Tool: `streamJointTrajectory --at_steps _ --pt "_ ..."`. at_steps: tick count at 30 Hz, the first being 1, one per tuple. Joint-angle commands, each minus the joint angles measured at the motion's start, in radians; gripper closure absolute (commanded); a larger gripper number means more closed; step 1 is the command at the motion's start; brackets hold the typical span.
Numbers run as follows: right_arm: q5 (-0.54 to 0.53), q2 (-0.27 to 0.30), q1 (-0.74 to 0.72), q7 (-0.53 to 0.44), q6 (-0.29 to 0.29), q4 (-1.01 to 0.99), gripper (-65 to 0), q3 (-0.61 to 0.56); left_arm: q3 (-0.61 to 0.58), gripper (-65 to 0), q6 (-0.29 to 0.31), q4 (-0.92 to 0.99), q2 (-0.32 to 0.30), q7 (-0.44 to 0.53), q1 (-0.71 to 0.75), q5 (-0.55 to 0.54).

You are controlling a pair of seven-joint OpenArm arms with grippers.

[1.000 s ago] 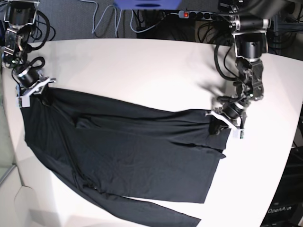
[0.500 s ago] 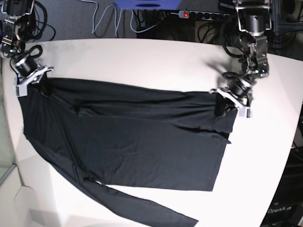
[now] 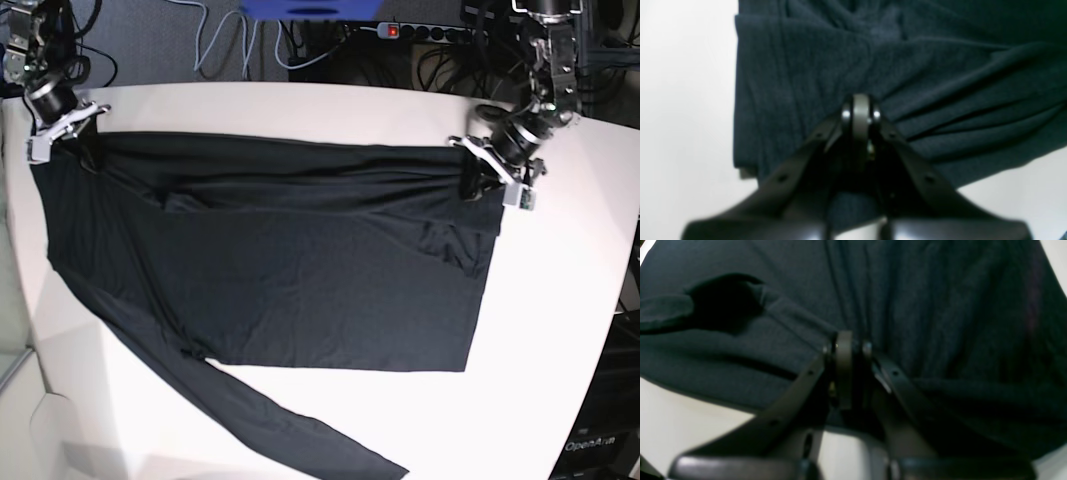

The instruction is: Fold the T-shirt properly

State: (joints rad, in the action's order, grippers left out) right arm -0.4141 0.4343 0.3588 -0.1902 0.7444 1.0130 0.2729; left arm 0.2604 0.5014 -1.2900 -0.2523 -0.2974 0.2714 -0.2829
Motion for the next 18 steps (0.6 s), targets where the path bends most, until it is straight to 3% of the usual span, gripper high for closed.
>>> streamJointTrajectory --at_steps 1,7,13,18 --pt "0.165 -0.002 0.053 0.223 -0.046 -0.03 -2.5 -0.011 -0.011 0.0 -0.056 0.045 -0.005 -0.299 0.07 0.185" --pt "0.165 -0.002 0.092 0.174 -0.046 -0.03 -2.5 -0.011 -0.008 0.0 -0.056 0.045 -0.005 -0.293 0.111 0.184" --pt "0.162 -0.002 0.09 0.142 -0.046 -0.03 -2.5 -0.01 0.07 0.0 -0.054 0.042 -0.003 -0.291 0.136 0.179" --pt "0.16 -0.002 0.09 0.093 -0.046 -0.029 -2.5 -0.004 0.073 0.0 -0.054 -0.041 -0.005 -0.3 0.157 0.184"
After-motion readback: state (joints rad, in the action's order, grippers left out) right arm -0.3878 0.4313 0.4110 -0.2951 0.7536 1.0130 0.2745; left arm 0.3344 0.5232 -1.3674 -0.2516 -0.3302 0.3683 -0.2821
